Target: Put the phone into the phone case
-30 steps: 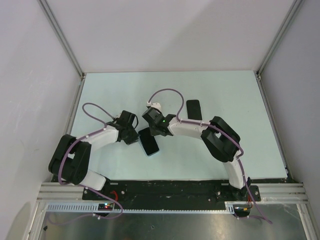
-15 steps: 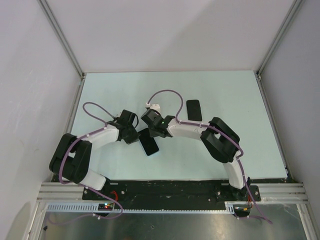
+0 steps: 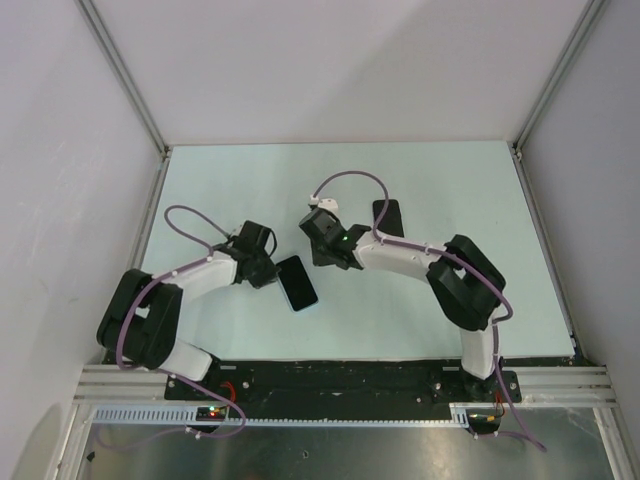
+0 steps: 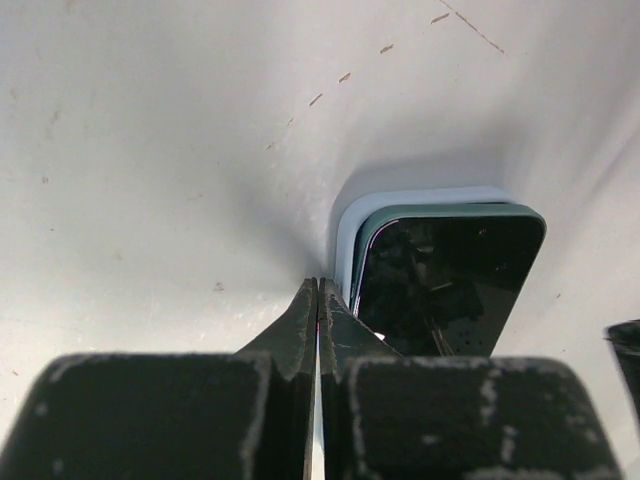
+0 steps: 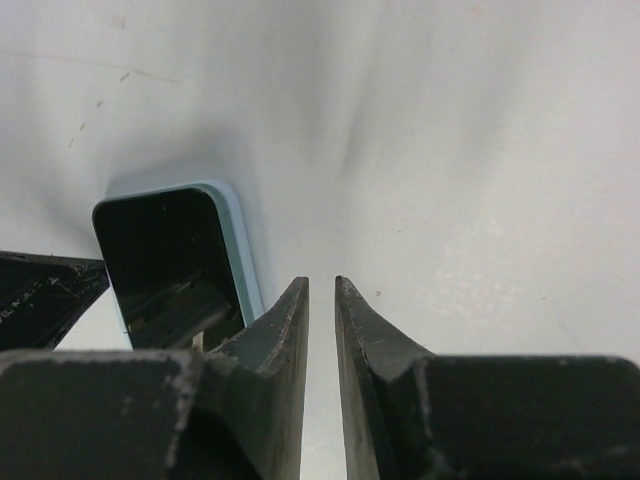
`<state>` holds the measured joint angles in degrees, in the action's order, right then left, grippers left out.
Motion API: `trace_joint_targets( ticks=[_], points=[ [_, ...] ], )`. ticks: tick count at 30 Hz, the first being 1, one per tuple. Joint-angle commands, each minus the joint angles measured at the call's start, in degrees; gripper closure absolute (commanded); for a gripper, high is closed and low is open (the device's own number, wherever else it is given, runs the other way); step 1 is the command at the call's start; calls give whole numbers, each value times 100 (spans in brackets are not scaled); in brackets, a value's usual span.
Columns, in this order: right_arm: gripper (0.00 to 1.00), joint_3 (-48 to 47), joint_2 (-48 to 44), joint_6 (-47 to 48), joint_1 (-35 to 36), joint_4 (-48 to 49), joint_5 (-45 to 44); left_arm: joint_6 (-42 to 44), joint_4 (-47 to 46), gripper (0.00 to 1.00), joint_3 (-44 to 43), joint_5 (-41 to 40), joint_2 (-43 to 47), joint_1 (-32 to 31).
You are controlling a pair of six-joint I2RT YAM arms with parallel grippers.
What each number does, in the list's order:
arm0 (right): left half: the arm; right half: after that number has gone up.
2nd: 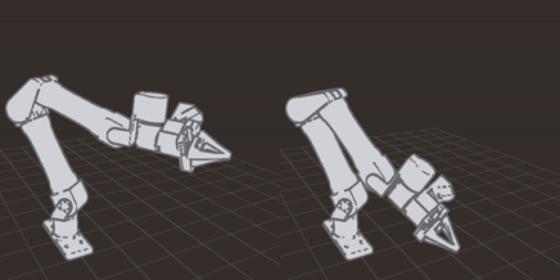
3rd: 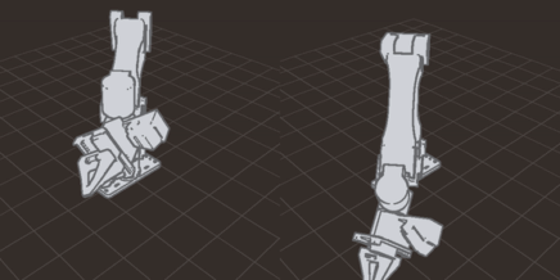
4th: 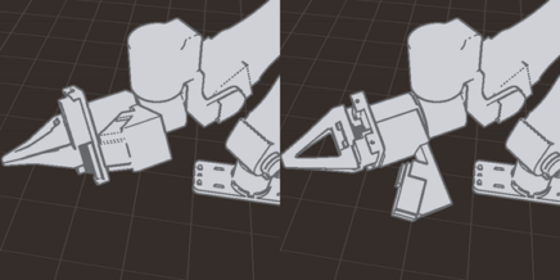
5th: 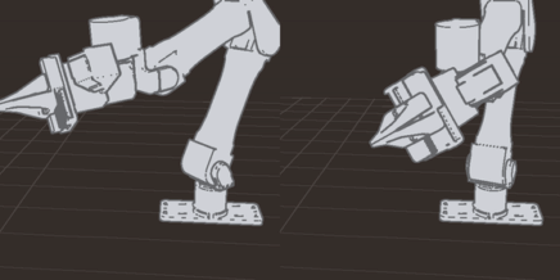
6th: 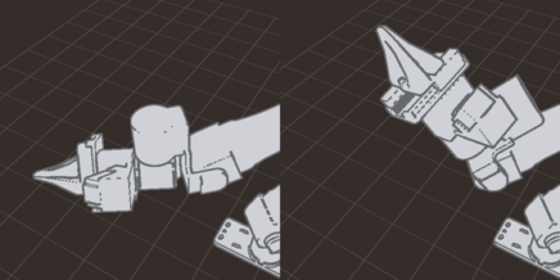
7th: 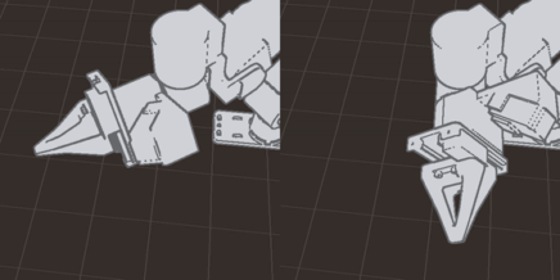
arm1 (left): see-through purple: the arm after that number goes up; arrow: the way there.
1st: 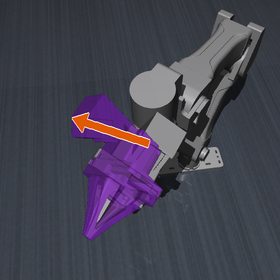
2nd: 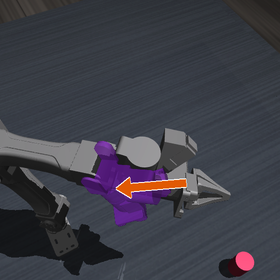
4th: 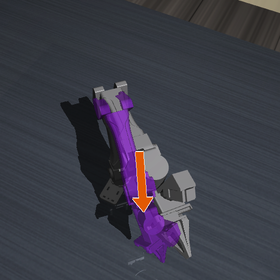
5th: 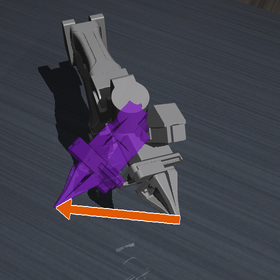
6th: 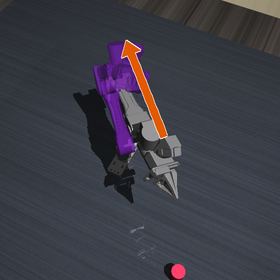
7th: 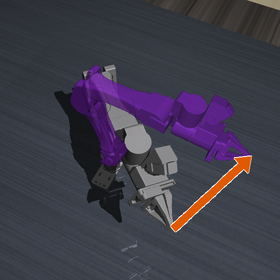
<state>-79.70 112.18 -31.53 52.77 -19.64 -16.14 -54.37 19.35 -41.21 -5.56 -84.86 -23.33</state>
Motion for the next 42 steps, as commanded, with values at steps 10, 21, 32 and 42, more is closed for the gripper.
trace_joint_targets(
  ticks=[10, 21, 32, 42],
  points=[
    [79, 854, -716, -178, 52, 228, -27, -97, -277, 100, 544, -107, 665, -432],
    [80, 1062, -596, -280, 482, 292, -1, -282, -331, 100, 824, -143, 971, -707],
    [80, 1061, -566, -316, 602, 328, 49, -372, -377, 100, 905, -155, 965, -915],
    [81, 1062, -522, -373, 828, 359, 116, -438, -413, 100, 920, -160, 944, -1019]
  ],
)
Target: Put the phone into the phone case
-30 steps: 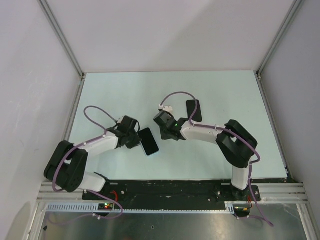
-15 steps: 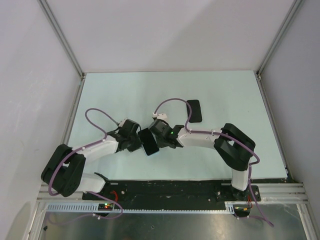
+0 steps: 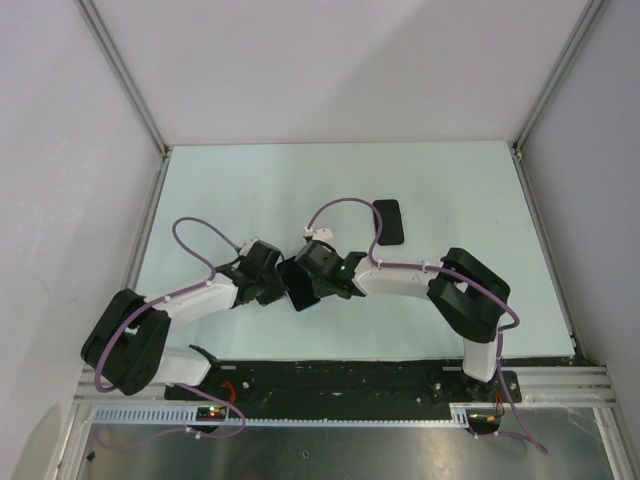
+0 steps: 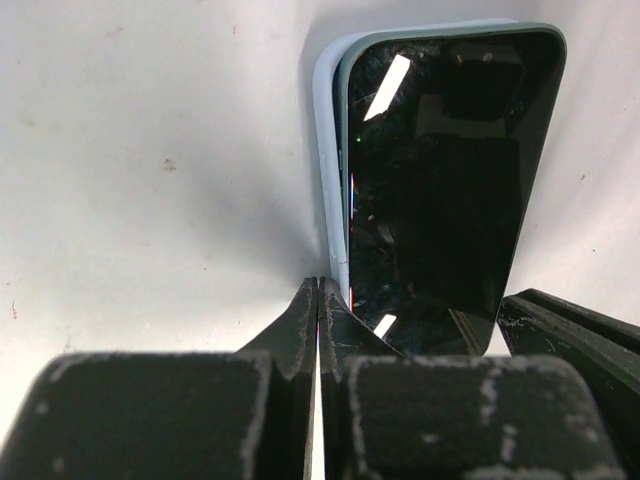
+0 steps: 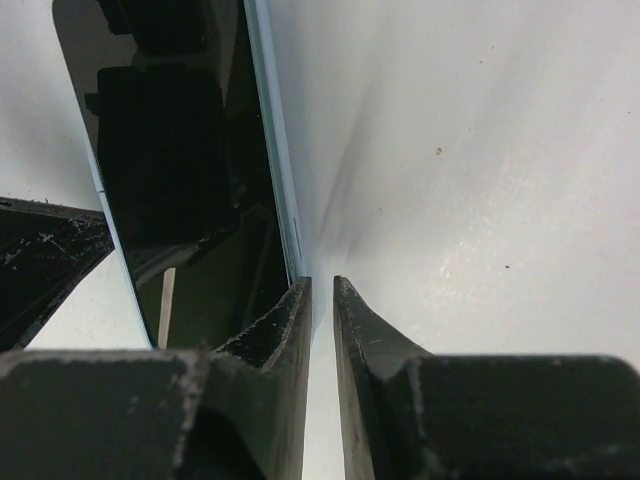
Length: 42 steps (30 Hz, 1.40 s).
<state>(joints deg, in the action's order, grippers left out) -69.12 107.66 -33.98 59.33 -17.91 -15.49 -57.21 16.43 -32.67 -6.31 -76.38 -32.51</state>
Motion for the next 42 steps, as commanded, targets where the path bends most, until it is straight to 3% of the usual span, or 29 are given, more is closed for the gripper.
trace_joint_targets(
  ticks=[1, 19, 23, 30, 42],
  points=[
    [81, 4, -65, -132, 222, 180, 44, -157, -121, 100, 71, -88, 97, -108],
    [76, 847, -1067, -59, -11, 510, 199, -91, -124, 100, 22, -133, 154, -121],
    [72, 907, -1202, -13, 128, 652, 250, -89, -130, 100, 17, -133, 145, -108],
    [68, 941, -1031, 20, 176, 1000, 645, -80, -114, 100, 21, -141, 166, -111],
    [72, 823, -586, 96, 65, 1044, 593, -86, -118, 100, 18, -134, 197, -108]
  ],
)
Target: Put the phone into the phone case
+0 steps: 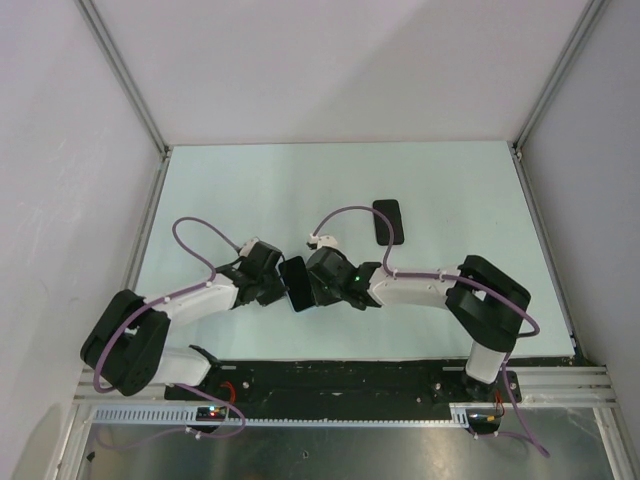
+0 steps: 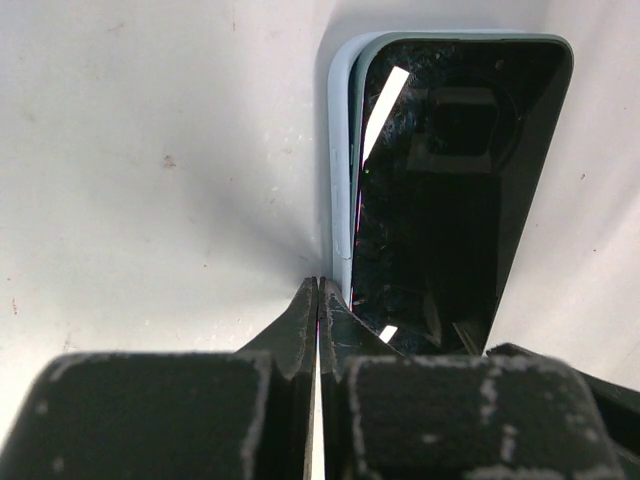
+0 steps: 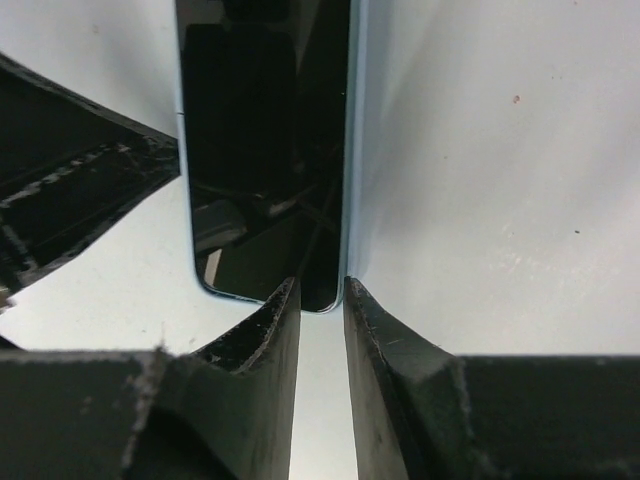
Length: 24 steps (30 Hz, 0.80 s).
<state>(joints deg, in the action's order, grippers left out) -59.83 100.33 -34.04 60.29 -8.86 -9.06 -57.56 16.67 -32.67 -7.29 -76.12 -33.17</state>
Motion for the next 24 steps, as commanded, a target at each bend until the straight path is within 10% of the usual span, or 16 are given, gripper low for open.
trace_joint_targets(
  ticks=[1, 24],
  points=[
    [72, -111, 167, 105, -33, 144, -60, -52, -140, 100, 16, -36, 156, -46],
    [77, -152, 602, 22, 144, -52, -270, -1, -146, 100, -54, 8, 88, -46]
  ],
)
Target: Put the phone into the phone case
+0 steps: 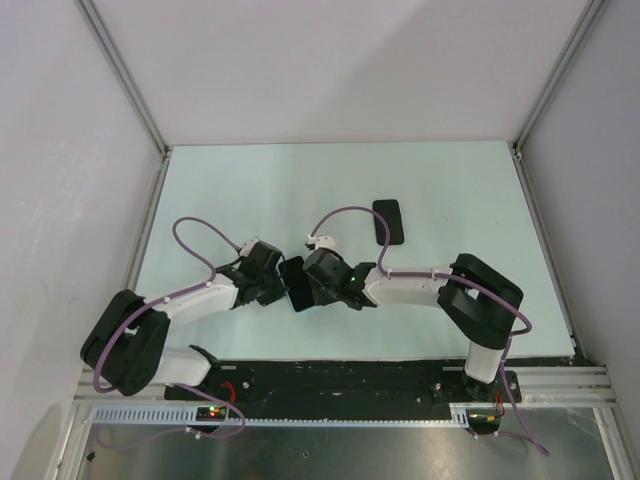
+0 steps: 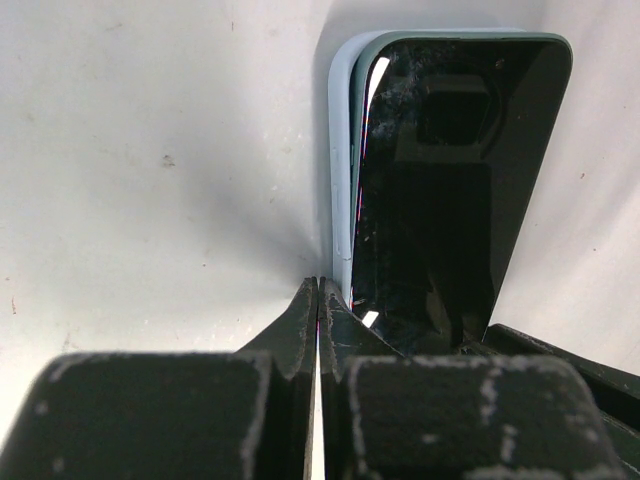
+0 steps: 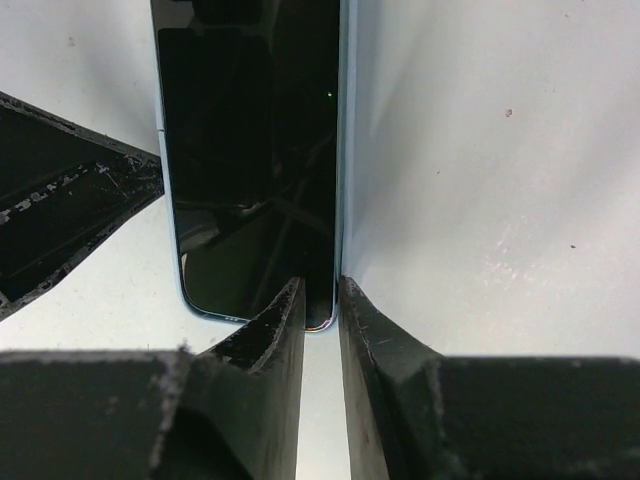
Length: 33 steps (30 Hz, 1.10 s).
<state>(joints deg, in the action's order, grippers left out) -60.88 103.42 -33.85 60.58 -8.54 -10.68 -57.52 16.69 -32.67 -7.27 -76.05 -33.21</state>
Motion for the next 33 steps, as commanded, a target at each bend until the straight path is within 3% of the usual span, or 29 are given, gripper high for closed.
trace_joint_targets(
  ticks=[1, 21, 30, 33],
  points=[
    [77, -47, 302, -3, 127, -99, -127, -5, -144, 100, -55, 6, 73, -44],
    [89, -98, 869, -414, 451, -480, -373, 21, -142, 100, -160, -11, 34, -42],
    [88, -266, 631, -316, 399, -830, -715, 116, -64, 100, -278, -94, 220, 16],
    [83, -417, 526, -129, 224, -783, -627, 214, 30, 100, -335, -121, 350, 143]
  ],
)
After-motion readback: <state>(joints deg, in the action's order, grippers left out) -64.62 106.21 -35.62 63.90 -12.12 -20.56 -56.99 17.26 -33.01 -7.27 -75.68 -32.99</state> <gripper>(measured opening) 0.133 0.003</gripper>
